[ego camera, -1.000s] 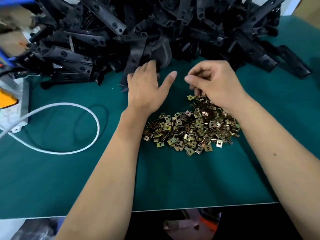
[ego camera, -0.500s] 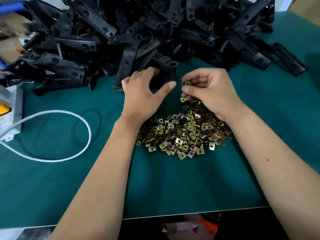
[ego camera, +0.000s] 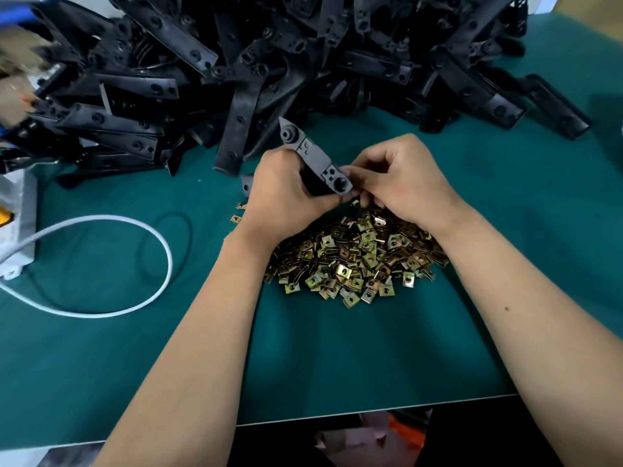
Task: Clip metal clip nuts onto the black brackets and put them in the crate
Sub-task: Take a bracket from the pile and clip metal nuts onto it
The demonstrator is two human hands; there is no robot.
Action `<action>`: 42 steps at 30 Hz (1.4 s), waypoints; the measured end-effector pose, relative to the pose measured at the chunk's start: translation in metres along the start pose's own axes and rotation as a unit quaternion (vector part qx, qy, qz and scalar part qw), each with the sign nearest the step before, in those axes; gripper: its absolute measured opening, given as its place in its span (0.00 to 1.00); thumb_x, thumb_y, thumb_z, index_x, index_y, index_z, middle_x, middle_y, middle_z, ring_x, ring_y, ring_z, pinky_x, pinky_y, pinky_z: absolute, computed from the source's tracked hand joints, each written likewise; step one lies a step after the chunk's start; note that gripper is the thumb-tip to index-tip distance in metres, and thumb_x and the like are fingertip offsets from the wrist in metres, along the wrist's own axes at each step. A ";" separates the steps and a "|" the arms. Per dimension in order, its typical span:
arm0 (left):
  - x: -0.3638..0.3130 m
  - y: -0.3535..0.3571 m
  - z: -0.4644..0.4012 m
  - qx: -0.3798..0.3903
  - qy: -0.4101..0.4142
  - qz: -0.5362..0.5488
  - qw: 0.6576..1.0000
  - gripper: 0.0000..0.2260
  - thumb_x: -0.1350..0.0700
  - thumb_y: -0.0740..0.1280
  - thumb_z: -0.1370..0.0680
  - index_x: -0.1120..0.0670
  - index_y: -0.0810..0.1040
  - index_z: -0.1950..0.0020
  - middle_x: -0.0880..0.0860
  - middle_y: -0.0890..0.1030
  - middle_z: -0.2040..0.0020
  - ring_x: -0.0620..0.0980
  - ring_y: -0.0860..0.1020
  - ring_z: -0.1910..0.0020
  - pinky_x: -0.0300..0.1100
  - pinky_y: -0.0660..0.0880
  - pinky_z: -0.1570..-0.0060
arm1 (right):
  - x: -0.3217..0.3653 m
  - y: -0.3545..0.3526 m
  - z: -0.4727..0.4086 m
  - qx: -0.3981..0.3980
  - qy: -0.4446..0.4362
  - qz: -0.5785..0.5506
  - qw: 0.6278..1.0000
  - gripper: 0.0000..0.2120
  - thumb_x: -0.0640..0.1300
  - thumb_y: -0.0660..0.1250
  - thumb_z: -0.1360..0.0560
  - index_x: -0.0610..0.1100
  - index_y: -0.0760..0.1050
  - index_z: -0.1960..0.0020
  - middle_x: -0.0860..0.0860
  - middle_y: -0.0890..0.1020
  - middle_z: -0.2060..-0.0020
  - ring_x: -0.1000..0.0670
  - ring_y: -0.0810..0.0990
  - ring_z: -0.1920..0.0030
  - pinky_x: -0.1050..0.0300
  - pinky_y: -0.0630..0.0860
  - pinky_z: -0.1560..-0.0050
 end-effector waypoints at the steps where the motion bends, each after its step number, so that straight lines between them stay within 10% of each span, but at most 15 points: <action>1: 0.001 -0.001 0.000 -0.005 -0.007 0.008 1.000 0.15 0.46 0.82 0.33 0.53 0.83 0.57 0.46 0.84 0.59 0.44 0.83 0.59 0.51 0.81 0.60 | 0.000 0.000 0.000 0.006 0.001 0.008 1.000 0.11 0.52 0.74 0.23 0.45 0.85 0.58 0.48 0.83 0.72 0.58 0.77 0.75 0.68 0.70 0.72; 17: 0.015 -0.005 0.001 0.074 -0.040 0.003 0.996 0.12 0.58 0.82 0.31 0.49 0.79 0.63 0.45 0.83 0.63 0.44 0.81 0.62 0.44 0.78 0.60 | -0.004 -0.008 0.000 0.005 0.007 -0.050 0.999 0.09 0.48 0.75 0.23 0.44 0.86 0.58 0.47 0.85 0.67 0.53 0.80 0.71 0.65 0.73 0.72; 23: 0.020 -0.007 0.004 0.074 -0.073 -0.135 0.985 0.16 0.41 0.81 0.33 0.39 0.73 0.61 0.44 0.83 0.54 0.49 0.81 0.49 0.51 0.77 0.43 | -0.008 -0.018 0.001 -0.028 0.020 -0.139 0.990 0.05 0.37 0.74 0.23 0.44 0.87 0.49 0.43 0.86 0.62 0.51 0.80 0.64 0.61 0.79 0.59; 29: 0.025 0.009 0.004 0.116 -0.070 -0.157 0.978 0.20 0.24 0.54 0.29 0.36 0.74 0.56 0.41 0.78 0.56 0.49 0.74 0.43 0.50 0.58 0.38 | -0.002 -0.002 0.002 -0.007 0.018 -0.173 0.985 0.12 0.32 0.69 0.21 0.43 0.85 0.42 0.47 0.88 0.58 0.50 0.86 0.58 0.60 0.82 0.52; 36: 0.015 0.001 0.001 0.029 -0.077 -0.052 0.995 0.13 0.38 0.75 0.28 0.37 0.71 0.58 0.38 0.76 0.56 0.41 0.75 0.51 0.54 0.70 0.38 | -0.002 -0.012 0.003 -0.067 0.009 -0.236 0.969 0.05 0.34 0.75 0.24 0.36 0.84 0.48 0.41 0.87 0.59 0.47 0.86 0.63 0.60 0.82 0.61; 42: 0.018 0.003 0.000 0.032 -0.062 -0.008 0.998 0.21 0.39 0.78 0.30 0.47 0.75 0.46 0.37 0.80 0.51 0.35 0.78 0.48 0.29 0.70 0.48 | -0.004 -0.015 0.002 -0.073 0.010 -0.220 0.973 0.07 0.32 0.72 0.22 0.39 0.85 0.46 0.43 0.88 0.58 0.48 0.85 0.63 0.58 0.81 0.62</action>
Point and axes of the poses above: each hand's wrist, its own z-axis away from the middle knuckle, its own y-axis out of the palm, x = y × z, the point moved 10 cm from there along -z, towards the middle knuckle
